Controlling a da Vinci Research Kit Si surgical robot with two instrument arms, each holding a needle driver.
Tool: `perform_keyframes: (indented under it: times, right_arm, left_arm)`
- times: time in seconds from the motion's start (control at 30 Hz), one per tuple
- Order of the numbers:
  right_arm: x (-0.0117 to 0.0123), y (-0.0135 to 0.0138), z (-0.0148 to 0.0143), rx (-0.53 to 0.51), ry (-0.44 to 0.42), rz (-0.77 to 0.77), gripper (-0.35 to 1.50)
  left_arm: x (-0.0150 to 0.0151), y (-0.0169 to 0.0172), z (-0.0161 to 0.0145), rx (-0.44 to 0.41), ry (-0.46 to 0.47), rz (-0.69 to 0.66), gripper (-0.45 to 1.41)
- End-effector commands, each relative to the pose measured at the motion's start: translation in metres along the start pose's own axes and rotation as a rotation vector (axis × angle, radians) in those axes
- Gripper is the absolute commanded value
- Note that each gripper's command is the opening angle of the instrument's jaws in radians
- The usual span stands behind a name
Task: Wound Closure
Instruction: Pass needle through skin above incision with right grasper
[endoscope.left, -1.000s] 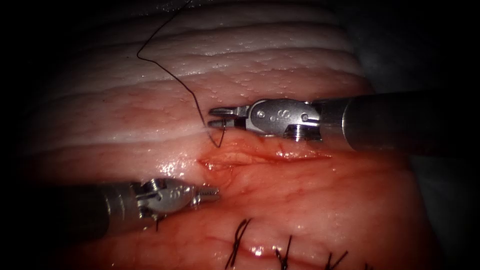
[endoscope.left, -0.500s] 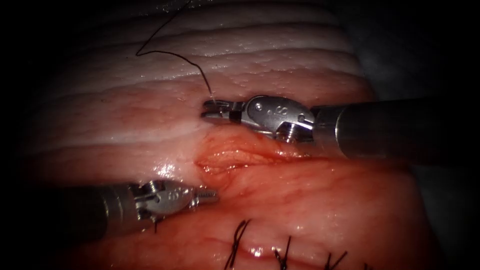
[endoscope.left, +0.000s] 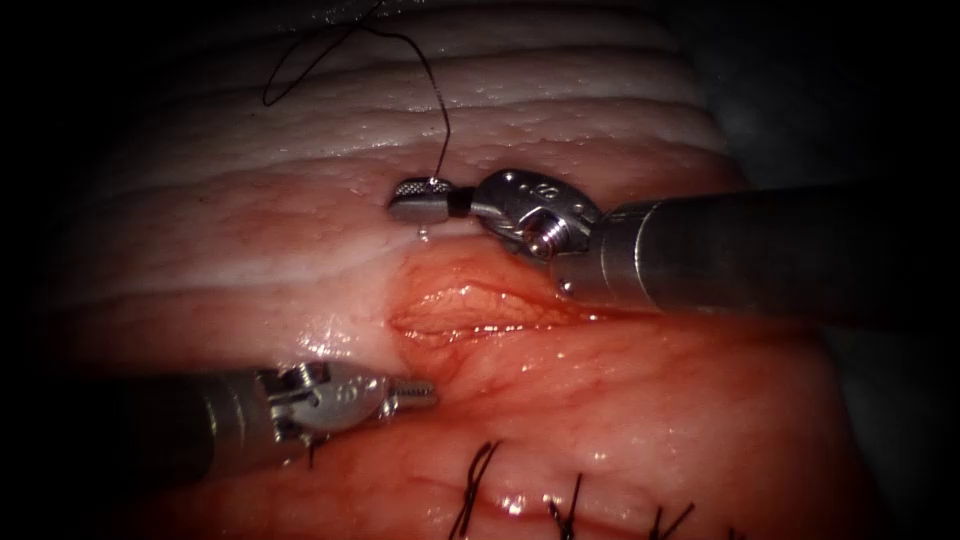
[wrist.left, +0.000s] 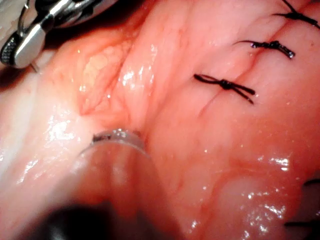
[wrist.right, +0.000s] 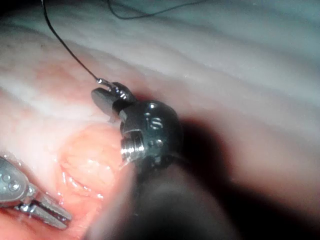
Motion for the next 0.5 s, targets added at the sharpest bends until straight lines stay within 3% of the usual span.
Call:
perform_keyframes:
  times: [0.03, 0.33, 0.5]
  right_arm:
    - [0.0003, 0.0002, 0.0009, 0.004, 0.014, -0.044, -0.35]
    - [0.0019, -0.0001, 0.0007, -0.005, 0.057, -0.501, -0.35]
    - [0.0020, -0.0002, 0.0008, -0.008, 0.056, -0.553, -0.35]
  left_arm:
    - [0.0000, 0.0001, 0.0008, -0.002, -0.002, 0.001, -0.18]
    - [0.0001, 0.0003, 0.0007, -0.003, -0.005, 0.001, -0.18]
    - [0.0001, 0.0004, 0.0006, -0.003, -0.005, 0.001, -0.18]
